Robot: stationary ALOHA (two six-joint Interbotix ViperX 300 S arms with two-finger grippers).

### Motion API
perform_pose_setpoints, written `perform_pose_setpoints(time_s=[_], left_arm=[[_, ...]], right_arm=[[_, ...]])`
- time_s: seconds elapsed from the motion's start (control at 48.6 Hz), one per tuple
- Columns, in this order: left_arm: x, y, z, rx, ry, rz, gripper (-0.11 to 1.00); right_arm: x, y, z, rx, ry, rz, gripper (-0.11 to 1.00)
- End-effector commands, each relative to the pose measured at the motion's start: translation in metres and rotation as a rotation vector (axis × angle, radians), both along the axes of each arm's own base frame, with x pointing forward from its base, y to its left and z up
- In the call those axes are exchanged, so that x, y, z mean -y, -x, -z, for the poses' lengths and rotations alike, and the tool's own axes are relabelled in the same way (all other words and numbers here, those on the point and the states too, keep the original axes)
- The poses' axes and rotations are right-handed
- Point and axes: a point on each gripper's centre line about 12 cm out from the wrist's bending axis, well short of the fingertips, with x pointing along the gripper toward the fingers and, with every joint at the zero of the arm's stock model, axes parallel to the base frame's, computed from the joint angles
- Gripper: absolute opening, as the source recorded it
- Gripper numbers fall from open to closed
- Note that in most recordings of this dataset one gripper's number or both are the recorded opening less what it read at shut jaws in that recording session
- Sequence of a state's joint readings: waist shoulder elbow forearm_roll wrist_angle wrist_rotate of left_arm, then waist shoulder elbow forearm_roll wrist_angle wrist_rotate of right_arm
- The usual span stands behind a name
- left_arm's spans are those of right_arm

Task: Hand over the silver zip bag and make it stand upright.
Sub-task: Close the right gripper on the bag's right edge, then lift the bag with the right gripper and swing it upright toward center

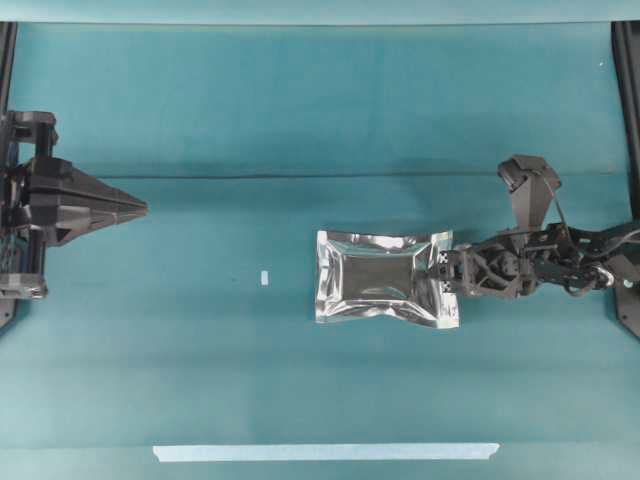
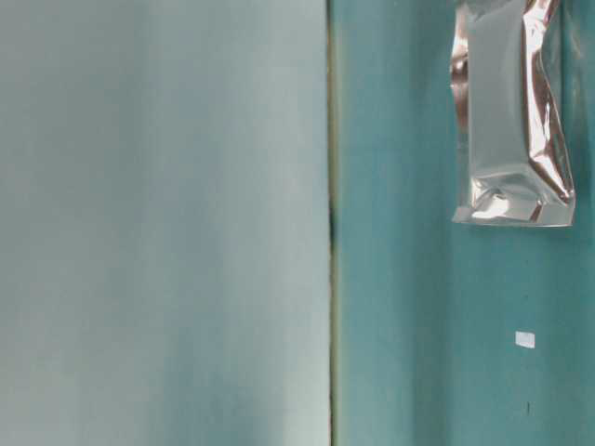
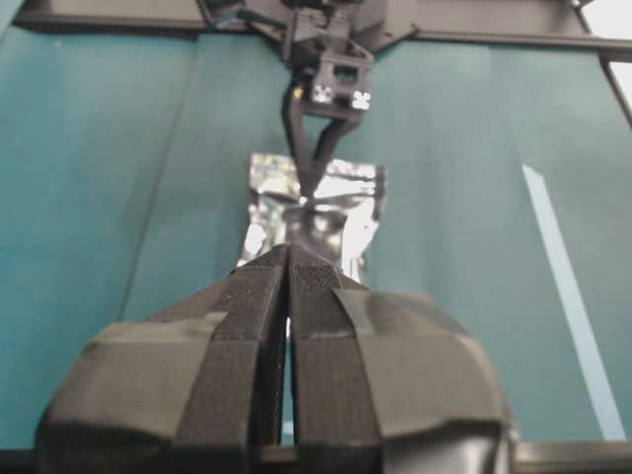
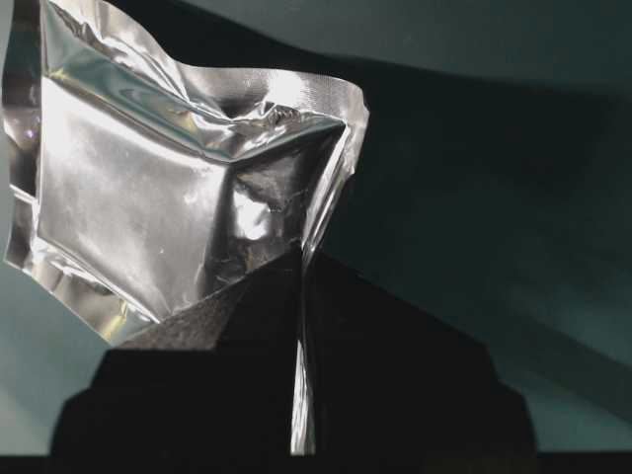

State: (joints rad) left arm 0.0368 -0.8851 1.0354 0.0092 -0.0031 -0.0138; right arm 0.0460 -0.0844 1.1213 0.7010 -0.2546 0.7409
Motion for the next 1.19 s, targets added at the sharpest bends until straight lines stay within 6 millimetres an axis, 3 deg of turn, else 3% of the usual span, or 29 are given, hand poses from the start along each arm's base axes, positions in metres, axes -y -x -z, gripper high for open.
perform_pose_setpoints(time_s=[0.0, 0.226, 0.412, 0.638, 0.885, 1.173], left_arm=[[0.000, -0.001, -0.005, 0.014, -0.004, -0.001, -0.01], [0.000, -0.001, 0.001, -0.001, 0.005, -0.001, -0.01], [-0.001, 0.000, 0.005, -0.010, 0.047, -0.010, -0.01], [-0.001, 0.000, 0.007, -0.012, 0.096, -0.018, -0.01], [0.000, 0.000, 0.001, 0.030, 0.107, -0.016, -0.01], [-0.001, -0.003, 0.001, 0.059, 0.092, -0.013, -0.01]], right_arm=[[0.000, -0.002, -0.004, 0.018, -0.003, 0.004, 0.04], [0.000, -0.003, -0.008, 0.014, -0.010, -0.011, 0.04], [-0.001, -0.009, -0.026, -0.026, -0.026, -0.126, 0.04], [0.006, -0.017, -0.057, -0.058, -0.015, -0.267, 0.04], [0.027, -0.032, -0.101, -0.143, 0.058, -0.410, 0.04], [0.030, -0.052, -0.144, -0.213, 0.144, -0.535, 0.04]])
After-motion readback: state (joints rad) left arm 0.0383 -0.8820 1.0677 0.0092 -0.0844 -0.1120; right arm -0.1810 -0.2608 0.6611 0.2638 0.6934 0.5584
